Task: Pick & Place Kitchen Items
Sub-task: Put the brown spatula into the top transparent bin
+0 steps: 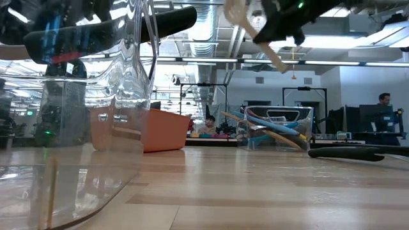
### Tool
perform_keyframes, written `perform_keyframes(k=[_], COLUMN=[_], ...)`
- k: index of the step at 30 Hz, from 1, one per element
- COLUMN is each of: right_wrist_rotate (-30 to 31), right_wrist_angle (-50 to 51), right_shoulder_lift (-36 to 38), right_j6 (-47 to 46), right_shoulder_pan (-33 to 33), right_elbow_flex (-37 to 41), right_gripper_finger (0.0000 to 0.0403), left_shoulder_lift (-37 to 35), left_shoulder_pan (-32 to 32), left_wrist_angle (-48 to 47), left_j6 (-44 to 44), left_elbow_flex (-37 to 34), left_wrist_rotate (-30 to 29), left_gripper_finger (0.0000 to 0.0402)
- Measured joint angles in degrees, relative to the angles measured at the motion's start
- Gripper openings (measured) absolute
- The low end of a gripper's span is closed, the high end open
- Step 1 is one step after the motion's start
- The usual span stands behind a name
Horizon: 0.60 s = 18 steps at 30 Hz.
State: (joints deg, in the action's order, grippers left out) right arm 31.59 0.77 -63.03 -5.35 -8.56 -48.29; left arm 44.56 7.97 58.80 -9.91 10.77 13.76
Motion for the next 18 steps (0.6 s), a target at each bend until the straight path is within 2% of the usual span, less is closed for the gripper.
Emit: perform_keyframes(k=[2, 7, 18], right_wrist_rotate=[-0.58, -6.85, -7.13], right_wrist_angle=[-0.35, -0.31, 3.67], right_shoulder_lift=[-1.92, -6.45, -13.57], right_j6=[-2.84, -7.16, -13.23], right_shoulder_pan=[-3.23, -10.12, -17.95], right_elbow_flex=[0.00, 0.00, 0.02], right_gripper_finger=[0.0019, 0.0019, 0.0019], left_shoulder_lift=[-0.53, -0.47, -0.49], left_shoulder_pan=[0.00, -0.15, -0.15], left_wrist_angle=[-0.29, -0.40, -0.06], left_j6=[0.00, 0.00, 0.00], left_elbow_flex=[-0.41, -1.45, -1.45], left_wrist_rotate=[0.01, 0.00, -0.02], left_gripper_finger=[0.0090, 0.0090, 0.0090])
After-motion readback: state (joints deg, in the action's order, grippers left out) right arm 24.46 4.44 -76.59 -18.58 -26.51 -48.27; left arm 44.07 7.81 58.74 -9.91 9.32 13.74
